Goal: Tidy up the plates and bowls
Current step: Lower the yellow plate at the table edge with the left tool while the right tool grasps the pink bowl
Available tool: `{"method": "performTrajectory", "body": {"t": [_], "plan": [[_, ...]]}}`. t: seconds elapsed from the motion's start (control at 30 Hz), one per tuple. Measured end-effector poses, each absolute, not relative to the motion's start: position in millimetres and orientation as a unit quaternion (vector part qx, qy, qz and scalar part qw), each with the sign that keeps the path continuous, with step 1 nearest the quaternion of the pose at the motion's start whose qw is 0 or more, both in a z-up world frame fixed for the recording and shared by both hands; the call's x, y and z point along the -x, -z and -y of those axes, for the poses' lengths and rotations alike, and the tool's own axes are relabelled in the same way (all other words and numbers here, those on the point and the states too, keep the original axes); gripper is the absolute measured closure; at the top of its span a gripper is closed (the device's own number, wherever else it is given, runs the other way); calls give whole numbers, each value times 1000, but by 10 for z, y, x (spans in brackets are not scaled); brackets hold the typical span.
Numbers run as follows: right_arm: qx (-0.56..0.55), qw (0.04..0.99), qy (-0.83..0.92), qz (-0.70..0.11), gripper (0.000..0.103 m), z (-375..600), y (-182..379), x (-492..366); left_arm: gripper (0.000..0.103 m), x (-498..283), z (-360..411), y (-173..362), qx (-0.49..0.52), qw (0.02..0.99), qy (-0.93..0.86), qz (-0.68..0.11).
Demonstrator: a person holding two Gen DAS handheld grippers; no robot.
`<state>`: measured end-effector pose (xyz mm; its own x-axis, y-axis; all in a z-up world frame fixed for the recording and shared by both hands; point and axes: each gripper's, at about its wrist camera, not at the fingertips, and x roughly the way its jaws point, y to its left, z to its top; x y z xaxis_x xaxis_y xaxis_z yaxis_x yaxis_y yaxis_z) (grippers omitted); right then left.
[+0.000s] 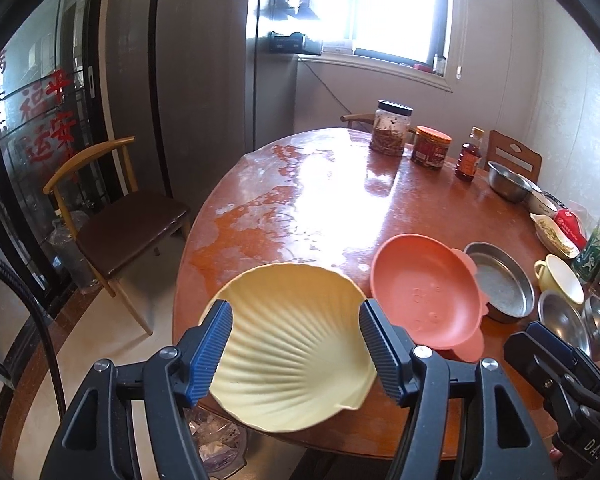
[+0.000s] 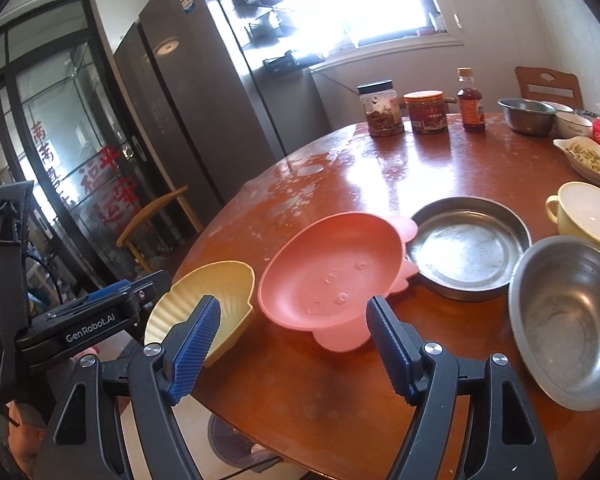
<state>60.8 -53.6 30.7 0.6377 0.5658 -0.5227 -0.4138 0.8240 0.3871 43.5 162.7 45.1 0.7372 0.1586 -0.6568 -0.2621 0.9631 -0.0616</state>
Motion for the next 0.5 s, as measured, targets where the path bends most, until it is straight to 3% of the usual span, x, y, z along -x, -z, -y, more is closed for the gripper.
{"method": "performTrajectory", "body": {"t": [0.5], "plan": [[-142, 899, -248, -332, 26, 802, -333, -499, 37, -340, -1207, -612, 44, 936, -90, -338]]}}
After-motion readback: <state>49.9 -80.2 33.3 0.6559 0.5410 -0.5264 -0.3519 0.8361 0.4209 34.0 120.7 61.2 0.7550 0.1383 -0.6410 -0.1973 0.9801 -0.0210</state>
